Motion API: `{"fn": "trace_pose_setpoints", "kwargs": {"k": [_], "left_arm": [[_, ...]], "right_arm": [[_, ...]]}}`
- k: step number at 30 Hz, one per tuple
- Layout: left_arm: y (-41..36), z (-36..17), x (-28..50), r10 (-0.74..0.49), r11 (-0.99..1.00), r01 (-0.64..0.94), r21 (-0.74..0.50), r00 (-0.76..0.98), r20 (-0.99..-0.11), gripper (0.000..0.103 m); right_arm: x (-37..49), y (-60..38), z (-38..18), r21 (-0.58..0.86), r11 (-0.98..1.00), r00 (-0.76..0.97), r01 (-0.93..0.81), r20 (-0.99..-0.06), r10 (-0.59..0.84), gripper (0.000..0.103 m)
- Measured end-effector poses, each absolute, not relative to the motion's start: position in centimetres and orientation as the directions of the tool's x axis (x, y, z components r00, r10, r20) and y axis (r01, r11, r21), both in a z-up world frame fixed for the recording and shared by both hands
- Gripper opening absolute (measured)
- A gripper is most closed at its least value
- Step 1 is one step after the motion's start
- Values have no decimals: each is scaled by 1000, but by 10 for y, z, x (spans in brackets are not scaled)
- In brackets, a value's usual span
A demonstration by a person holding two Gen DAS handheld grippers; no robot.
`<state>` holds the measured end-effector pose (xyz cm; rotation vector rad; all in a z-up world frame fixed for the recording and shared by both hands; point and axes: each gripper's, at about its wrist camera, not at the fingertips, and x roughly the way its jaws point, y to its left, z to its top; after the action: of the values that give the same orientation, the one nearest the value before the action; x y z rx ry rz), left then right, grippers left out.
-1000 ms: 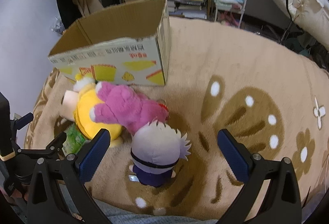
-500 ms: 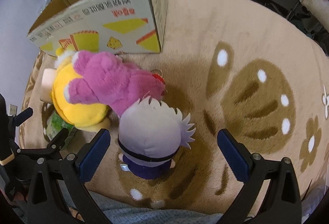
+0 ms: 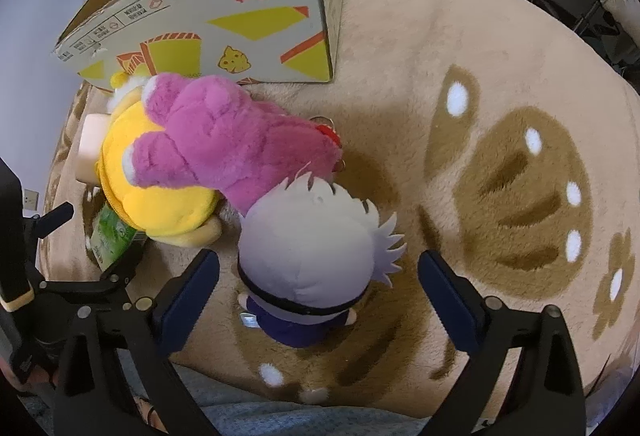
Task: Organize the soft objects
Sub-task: 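Close the left tool on the green tissue pack while the right tool closes on the white-haired doll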
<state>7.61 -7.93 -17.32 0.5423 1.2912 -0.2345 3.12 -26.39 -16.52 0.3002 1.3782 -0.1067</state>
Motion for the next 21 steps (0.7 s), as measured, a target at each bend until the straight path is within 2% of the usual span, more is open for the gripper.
{"fn": "trace_pose_setpoints", "kwargs": {"k": [3,6,7,9,12,13,21], "left_arm": [[-79,-176,77,123,855,462,233,257,-959,90],[-78,-181,77,116,857,469,213,227,-967,74],[-79,-181,77,107,859,470,202,220,-970,72],[-80,-180,76,91,859,477,186,214,-973,61],[-83,-178,72,84,857,482,182,218,-972,60],[-83,-178,71,83,857,482,183,220,-972,60],[-79,-154,58,62,870,451,199,300,-952,59]], "right_arm": [[31,-262,-171,148,957,184,249,-978,103,103],[33,-260,-175,146,960,172,237,-979,106,90],[35,-259,-176,143,963,167,230,-980,106,86],[37,-255,-177,137,966,162,221,-982,103,84],[40,-252,-179,136,968,164,212,-981,102,78],[40,-252,-180,138,968,165,210,-981,104,72],[37,-236,-161,112,974,243,195,-968,63,69]]}}
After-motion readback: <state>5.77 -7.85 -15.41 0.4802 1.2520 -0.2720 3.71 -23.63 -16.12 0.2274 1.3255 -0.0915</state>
